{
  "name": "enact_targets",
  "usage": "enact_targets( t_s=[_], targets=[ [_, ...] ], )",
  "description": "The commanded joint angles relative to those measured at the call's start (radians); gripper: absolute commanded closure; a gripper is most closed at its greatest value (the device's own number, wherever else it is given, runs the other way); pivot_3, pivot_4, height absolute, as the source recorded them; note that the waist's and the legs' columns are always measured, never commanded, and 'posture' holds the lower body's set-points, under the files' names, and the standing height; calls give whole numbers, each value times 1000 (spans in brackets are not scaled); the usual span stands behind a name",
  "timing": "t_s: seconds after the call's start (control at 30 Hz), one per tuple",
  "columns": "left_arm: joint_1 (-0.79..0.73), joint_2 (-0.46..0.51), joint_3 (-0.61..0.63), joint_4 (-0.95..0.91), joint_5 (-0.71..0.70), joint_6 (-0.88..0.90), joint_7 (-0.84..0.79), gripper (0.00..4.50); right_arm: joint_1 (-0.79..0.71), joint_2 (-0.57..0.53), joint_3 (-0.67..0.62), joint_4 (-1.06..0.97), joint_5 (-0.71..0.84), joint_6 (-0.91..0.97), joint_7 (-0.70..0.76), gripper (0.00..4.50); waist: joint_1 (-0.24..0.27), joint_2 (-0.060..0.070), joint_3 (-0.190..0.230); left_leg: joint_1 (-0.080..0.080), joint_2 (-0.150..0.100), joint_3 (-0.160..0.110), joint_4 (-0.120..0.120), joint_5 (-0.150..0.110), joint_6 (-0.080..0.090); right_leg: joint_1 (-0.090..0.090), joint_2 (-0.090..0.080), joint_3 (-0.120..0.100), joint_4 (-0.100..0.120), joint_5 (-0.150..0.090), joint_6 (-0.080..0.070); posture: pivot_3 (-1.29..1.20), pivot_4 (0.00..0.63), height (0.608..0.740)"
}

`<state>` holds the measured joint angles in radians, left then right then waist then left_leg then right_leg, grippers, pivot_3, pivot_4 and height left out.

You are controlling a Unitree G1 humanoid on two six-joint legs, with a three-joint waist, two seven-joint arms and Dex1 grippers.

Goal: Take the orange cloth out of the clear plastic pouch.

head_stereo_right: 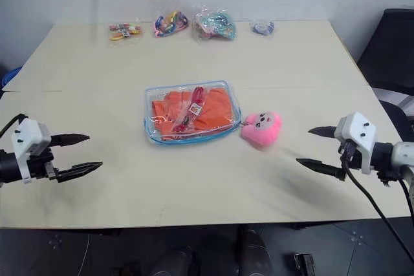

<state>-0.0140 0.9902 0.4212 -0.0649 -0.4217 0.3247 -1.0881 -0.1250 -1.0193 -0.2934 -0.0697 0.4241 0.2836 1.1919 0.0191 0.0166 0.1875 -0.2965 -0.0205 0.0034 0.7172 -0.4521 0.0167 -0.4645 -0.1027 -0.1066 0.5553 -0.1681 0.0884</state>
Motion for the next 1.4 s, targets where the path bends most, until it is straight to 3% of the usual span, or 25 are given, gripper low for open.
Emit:
enact_targets(
  t_s=[0.03, 1.0, 1.1, 1.23, 1.4],
  targets=[
    [-2, 22, 10, 2, 20, -35, -10, 32, 5, -15, -56, -18, 8, -16, -4, 0, -1, 0, 0, 0, 0, 0, 0, 0, 0, 0, 0, 0, 0, 0, 0, 0, 150, 740],
    [-8, 7, 52, -54, -31, 140, 52, 32, 1, 17, -54, -30, 30, 41, -33, 0, 0, 0, 0, 0, 0, 0, 0, 0, 0, 0, 0, 0, 0, 0, 0, 0, 150, 740],
    [-81, -7, 47, -77, -78, 214, 106, 32, -6, 27, -55, -51, 32, 46, -56, 0, 3, 0, 0, 0, 0, 0, 1, 0, 0, 0, 0, 0, 1, 0, 0, 0, 150, 740],
    [-288, -74, -30, -176, -215, 451, 246, 32, -22, 84, -64, -187, 117, 147, -148, 0, 7, 0, 0, 0, 0, -1, 3, 0, 0, 0, -1, 0, 2, 0, 0, 0, 150, 740],
    [-598, -207, -277, -193, -197, 779, 473, 32, -37, 193, -31, -417, 201, 262, -327, 0, 7, 0, 0, 0, -1, -1, 4, 0, -1, 1, -1, 0, 3, 1, 0, 0, 150, 740]
  ],
)
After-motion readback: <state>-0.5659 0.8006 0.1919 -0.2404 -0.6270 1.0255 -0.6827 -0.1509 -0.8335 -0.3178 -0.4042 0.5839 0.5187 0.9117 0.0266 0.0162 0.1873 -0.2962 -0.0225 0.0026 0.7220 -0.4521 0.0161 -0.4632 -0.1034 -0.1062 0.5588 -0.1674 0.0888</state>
